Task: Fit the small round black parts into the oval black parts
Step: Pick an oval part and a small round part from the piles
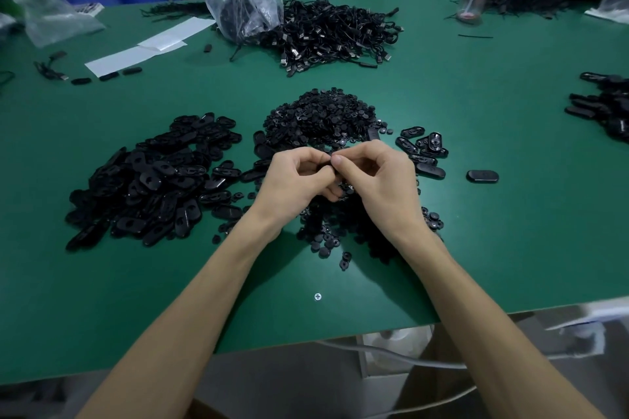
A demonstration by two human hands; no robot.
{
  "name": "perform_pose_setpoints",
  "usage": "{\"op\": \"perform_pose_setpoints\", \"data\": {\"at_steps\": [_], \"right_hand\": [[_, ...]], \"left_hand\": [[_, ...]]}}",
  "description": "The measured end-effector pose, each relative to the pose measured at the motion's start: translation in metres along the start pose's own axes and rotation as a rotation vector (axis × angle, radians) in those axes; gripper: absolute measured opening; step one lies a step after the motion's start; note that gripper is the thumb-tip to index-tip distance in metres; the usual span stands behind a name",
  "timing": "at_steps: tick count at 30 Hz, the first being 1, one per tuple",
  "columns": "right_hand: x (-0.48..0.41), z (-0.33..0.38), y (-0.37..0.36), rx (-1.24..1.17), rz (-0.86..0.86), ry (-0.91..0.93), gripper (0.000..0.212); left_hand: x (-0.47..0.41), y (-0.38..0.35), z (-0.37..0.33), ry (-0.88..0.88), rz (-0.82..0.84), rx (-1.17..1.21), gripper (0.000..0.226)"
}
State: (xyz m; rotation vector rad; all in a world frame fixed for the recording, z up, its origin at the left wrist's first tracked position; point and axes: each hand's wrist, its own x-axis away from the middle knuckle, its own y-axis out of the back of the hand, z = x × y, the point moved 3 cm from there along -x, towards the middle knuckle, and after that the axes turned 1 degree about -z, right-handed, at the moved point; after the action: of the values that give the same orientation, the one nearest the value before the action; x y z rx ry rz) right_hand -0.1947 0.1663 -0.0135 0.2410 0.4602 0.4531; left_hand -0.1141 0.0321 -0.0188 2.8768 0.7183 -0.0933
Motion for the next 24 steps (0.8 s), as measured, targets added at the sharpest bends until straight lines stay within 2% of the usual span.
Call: {"op": "perform_pose_setpoints", "data": {"at_steps": [9, 16, 24], "right_hand": [[0.0026, 0.0087, 0.0002, 0.089, -0.027, 0.084, 0.002], [-0.0001, 0.0048, 0.0029, 0.02, -0.052, 0.037, 0.005], [-0.0009, 0.0034, 0.0042, 0.016, -0.091, 0.009, 0.005]], "left_hand": [[-0.0009, -0.0001, -0.0022, -0.026, -0.025, -0.028, 0.01], [0.0003, 0.0065, -0.0044, -0.014, 0.049, 0.116, 0.015], [-0.0024, 0.0071, -0.0034, -0.111, -0.026, -0.024, 0.016]]}}
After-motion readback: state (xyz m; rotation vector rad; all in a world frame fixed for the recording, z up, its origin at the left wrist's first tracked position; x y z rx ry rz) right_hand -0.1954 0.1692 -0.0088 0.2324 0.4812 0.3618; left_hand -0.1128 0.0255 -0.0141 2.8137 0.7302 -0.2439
